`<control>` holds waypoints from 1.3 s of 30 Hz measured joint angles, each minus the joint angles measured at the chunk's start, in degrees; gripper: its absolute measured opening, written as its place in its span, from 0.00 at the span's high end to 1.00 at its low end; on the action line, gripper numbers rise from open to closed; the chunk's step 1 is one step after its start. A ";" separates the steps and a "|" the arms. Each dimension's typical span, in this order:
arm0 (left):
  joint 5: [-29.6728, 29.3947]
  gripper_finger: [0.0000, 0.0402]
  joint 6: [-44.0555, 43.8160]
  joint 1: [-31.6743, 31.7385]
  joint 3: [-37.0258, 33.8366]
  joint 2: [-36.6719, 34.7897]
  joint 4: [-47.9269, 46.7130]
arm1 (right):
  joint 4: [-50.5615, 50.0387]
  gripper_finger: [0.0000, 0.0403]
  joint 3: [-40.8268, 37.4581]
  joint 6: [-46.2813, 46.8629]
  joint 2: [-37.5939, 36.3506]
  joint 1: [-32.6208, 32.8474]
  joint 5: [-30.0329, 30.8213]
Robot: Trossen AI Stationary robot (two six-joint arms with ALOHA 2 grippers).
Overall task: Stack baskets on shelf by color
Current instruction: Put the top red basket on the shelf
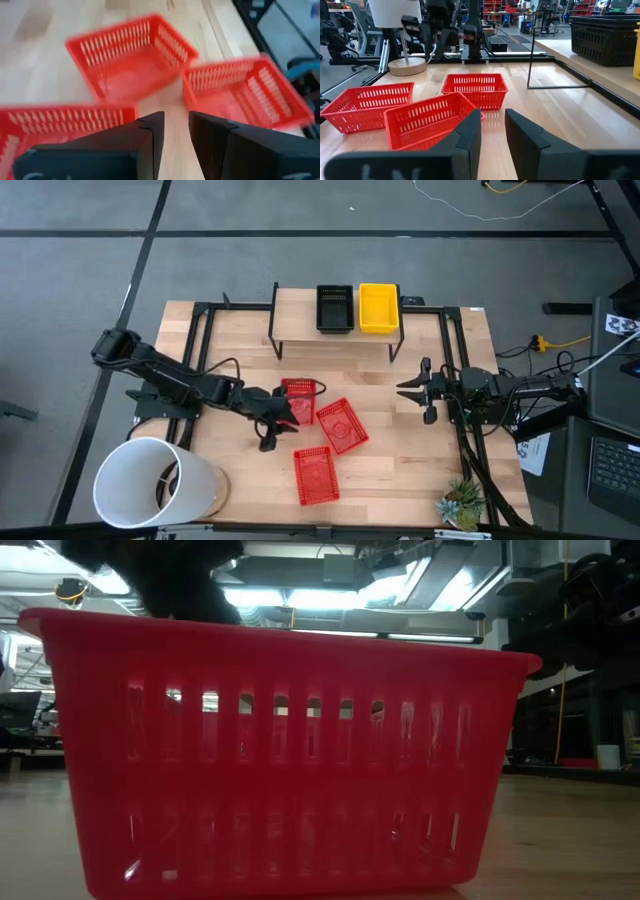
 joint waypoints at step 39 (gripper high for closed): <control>-18.57 0.80 8.79 0.53 15.96 16.00 -29.49 | 0.00 0.78 0.00 0.00 0.00 0.00 -0.01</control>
